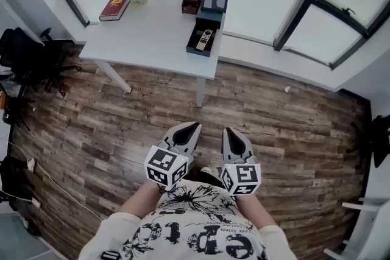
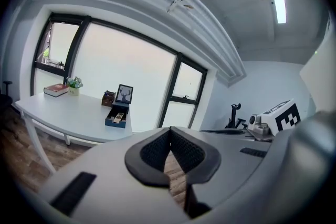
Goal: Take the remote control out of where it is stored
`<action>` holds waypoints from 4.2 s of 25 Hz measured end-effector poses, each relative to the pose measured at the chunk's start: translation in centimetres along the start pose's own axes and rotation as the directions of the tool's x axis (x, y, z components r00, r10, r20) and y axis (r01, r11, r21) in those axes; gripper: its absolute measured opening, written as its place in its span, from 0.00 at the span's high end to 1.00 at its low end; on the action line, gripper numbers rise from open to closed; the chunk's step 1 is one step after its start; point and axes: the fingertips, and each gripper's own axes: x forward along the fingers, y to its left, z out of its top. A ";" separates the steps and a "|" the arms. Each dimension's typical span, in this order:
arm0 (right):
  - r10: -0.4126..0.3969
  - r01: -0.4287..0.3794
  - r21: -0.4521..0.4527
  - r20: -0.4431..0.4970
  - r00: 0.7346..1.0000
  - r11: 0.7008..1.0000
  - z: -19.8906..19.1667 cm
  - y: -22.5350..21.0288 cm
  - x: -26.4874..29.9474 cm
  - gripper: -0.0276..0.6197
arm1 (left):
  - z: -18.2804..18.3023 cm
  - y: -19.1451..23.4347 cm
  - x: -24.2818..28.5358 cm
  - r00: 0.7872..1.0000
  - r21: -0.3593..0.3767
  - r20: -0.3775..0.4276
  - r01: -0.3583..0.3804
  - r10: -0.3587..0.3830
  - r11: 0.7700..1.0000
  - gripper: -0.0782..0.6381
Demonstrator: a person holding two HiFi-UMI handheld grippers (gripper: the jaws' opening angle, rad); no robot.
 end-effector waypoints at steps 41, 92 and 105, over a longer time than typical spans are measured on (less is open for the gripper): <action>0.054 -0.055 -0.001 -0.187 0.981 0.999 9.8 -17.2 41.0 0.95 | 9.8 30.0 33.2 0.980 -0.099 -0.130 -0.164 0.151 0.982 0.88; 0.148 -0.131 0.082 -0.244 0.958 0.988 8.9 -25.6 47.2 0.95 | -0.7 34.9 44.0 0.739 0.082 -0.621 -0.271 0.262 0.959 0.59; 0.118 -0.118 -0.006 -0.002 0.993 0.993 17.6 -21.5 45.3 0.95 | 19.5 31.0 39.5 0.954 0.143 -0.061 -0.282 0.293 0.949 0.59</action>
